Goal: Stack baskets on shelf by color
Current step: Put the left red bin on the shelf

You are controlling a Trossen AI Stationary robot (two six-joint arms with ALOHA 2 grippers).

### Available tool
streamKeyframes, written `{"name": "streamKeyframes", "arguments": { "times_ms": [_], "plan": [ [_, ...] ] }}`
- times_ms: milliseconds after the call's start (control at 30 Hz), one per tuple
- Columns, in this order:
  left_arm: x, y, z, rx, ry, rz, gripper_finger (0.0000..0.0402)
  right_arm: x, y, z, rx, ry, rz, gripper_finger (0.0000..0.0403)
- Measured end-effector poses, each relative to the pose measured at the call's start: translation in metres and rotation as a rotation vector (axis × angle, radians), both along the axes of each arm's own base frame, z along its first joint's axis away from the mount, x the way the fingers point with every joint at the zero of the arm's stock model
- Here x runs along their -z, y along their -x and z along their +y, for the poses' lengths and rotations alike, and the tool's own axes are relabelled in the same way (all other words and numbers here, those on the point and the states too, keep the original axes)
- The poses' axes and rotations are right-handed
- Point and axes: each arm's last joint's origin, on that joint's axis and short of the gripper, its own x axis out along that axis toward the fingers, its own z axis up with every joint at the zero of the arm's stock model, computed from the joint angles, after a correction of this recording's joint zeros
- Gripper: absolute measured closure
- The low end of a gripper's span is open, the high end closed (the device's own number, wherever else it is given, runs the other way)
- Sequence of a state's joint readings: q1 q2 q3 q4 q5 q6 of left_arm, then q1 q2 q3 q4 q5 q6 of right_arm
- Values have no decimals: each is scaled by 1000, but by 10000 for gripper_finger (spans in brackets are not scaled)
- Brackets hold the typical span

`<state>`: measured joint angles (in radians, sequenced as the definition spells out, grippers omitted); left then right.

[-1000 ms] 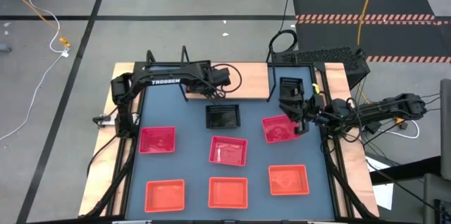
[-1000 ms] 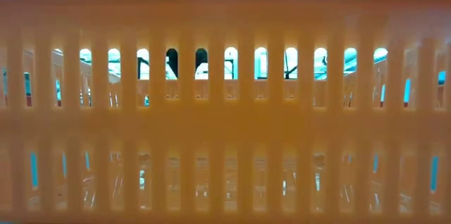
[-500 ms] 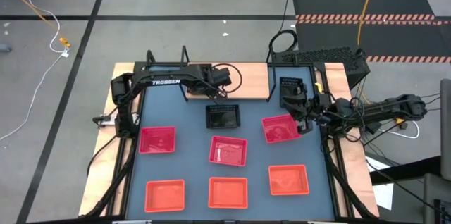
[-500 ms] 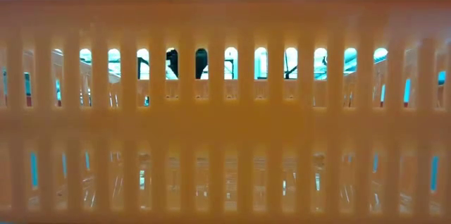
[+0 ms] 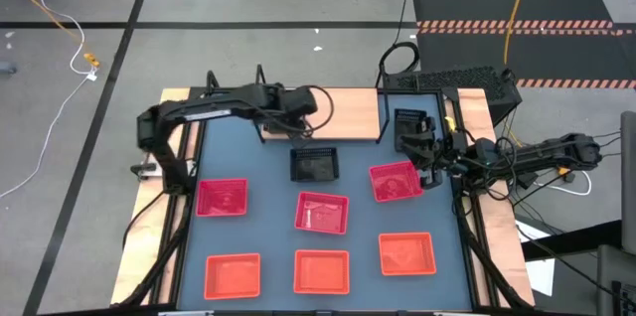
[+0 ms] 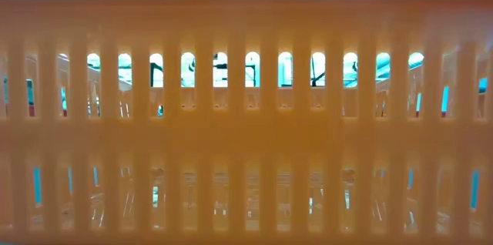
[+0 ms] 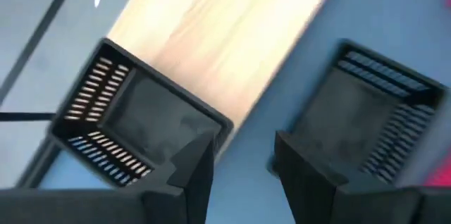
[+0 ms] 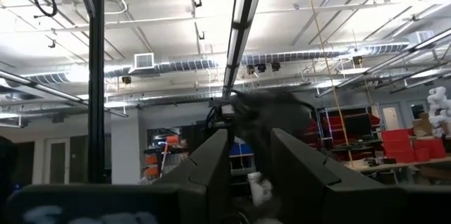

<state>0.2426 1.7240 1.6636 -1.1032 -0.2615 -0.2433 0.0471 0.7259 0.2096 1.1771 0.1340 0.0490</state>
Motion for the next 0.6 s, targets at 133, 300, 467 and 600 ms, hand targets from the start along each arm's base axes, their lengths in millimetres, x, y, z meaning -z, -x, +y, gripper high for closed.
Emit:
{"name": "streamKeyframes", "arguments": {
  "times_ms": [133, 300, 467, 600],
  "plan": [
    [-27, 25, -30, -29, 34, -62, 261, -1, 1, 0, 11, 7, -4, 298],
    [-17, 42, -75, -99, 119, -71, 280, -1, 1, -2, 67, 2, -1, 298],
    [26, 53, -114, -191, 176, 23, 296, -3, 3, -2, 71, 7, -25, 298],
    [54, 65, -129, -341, 220, 91, 299, -5, 4, -2, 65, 4, -51, 298]
  ]
}}
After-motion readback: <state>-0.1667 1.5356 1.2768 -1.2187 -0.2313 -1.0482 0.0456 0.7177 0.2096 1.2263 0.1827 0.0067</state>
